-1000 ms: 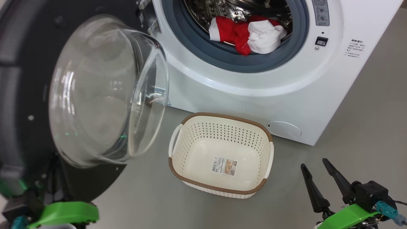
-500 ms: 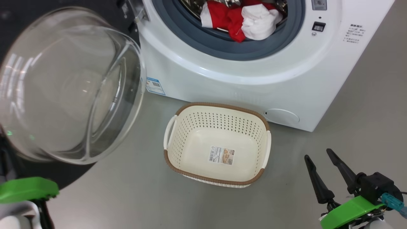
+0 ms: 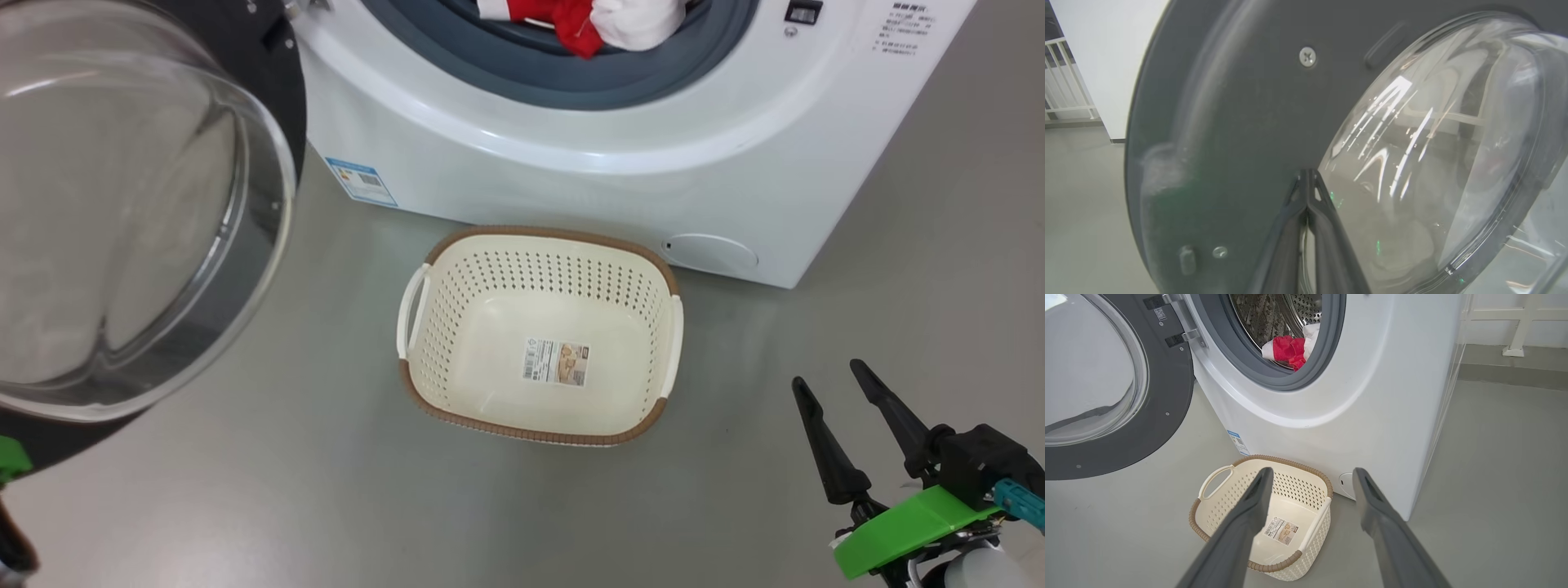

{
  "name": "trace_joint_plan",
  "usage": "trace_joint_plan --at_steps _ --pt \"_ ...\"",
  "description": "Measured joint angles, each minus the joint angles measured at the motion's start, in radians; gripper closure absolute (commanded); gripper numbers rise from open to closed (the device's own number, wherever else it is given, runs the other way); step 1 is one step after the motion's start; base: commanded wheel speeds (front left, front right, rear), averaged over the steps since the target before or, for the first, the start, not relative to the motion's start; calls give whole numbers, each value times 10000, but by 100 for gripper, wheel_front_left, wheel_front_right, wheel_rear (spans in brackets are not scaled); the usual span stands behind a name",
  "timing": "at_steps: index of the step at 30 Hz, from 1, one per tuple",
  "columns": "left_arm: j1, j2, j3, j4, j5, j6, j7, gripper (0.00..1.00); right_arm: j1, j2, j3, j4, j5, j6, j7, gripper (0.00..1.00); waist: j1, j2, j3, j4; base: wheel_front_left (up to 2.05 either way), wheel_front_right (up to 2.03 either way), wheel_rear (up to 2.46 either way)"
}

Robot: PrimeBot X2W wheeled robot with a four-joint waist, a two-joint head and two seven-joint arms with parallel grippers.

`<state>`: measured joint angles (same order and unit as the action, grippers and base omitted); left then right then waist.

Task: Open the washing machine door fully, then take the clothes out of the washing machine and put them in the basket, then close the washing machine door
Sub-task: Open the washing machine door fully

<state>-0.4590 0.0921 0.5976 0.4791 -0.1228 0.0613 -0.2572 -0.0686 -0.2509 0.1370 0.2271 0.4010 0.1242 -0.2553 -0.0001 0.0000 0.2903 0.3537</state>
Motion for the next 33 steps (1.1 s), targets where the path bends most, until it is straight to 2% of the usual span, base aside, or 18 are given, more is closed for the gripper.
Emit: trace_joint_plan --at_steps 6,13,18,24,28,30,31,32,33 --pt "-407 192 476 514 92 -201 0 100 -18 -102 -10 -21 15 0 0 0 0 0 233 -73 0 0 0" --pt "-535 211 851 938 196 -736 0 100 -29 -77 6 2 23 0 0 0 0 0 50 -91 0 0 0" --pt "-397 198 895 945 543 -1290 0 100 -29 50 12 38 27 0 0 0 0 0 -240 -117 0 0 0" --pt "521 -230 819 610 593 -1664 2 100 -15 301 -31 94 59 0 0 0 0 0 -703 -176 0 0 0" --pt "1216 -527 424 123 589 -1797 2 99 10 418 -25 144 59 0 0 0 0 0 -1049 -243 0 0 0" --pt "1566 -639 105 -280 493 -1850 4 69 41 454 -31 151 59 0 0 0 0 0 -1222 -285 0 0 0" --pt "1748 -675 -81 -470 422 -1852 2 58 73 489 -50 155 59 0 0 0 1 0 -1311 -309 0 0 0" --pt "1964 -681 -326 -658 391 -1852 2 50 111 537 -88 155 59 0 0 0 0 0 -1394 -334 0 0 0" --pt "2193 -688 -594 -863 316 -1854 4 27 158 596 -134 151 59 0 0 0 0 0 -1475 -364 0 0 0"
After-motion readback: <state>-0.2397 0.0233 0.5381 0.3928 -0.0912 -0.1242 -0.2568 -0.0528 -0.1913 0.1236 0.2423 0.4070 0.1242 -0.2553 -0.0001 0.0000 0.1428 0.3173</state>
